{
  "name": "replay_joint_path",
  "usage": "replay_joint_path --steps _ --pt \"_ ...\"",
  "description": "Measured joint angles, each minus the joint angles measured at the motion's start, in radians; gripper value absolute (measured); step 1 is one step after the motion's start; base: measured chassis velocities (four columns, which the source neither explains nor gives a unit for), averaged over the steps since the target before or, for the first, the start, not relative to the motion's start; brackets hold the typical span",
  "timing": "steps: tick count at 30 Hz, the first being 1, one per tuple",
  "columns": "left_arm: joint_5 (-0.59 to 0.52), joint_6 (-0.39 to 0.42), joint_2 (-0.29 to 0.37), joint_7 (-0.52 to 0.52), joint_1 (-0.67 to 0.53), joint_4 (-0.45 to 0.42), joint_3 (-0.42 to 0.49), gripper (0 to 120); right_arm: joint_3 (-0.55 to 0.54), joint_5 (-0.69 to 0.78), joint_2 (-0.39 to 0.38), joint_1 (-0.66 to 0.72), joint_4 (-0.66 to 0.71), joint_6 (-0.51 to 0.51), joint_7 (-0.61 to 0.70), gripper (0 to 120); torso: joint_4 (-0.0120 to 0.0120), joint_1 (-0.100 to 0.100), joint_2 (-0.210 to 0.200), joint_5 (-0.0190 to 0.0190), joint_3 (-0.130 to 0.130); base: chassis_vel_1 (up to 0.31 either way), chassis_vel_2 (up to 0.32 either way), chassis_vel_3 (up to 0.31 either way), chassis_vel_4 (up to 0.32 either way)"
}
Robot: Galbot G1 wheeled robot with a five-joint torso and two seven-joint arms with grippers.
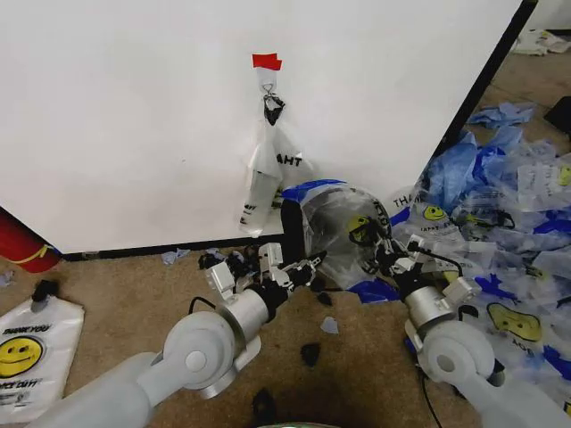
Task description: Pick up the garbage bag from the wall and place it over the trash bin.
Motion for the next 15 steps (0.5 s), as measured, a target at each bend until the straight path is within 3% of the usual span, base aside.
replay_joint_path --steps 15 --pt "0.012 0.003 0.016 0.003 0.045 -0.027 -0.043 0 0.010 0.043 -0.001 0.008 -0.001 -0.005 0.022 0 0.0000 0.000 0.000 0.0000 0.000 0.000 0.000 0.000 0.000"
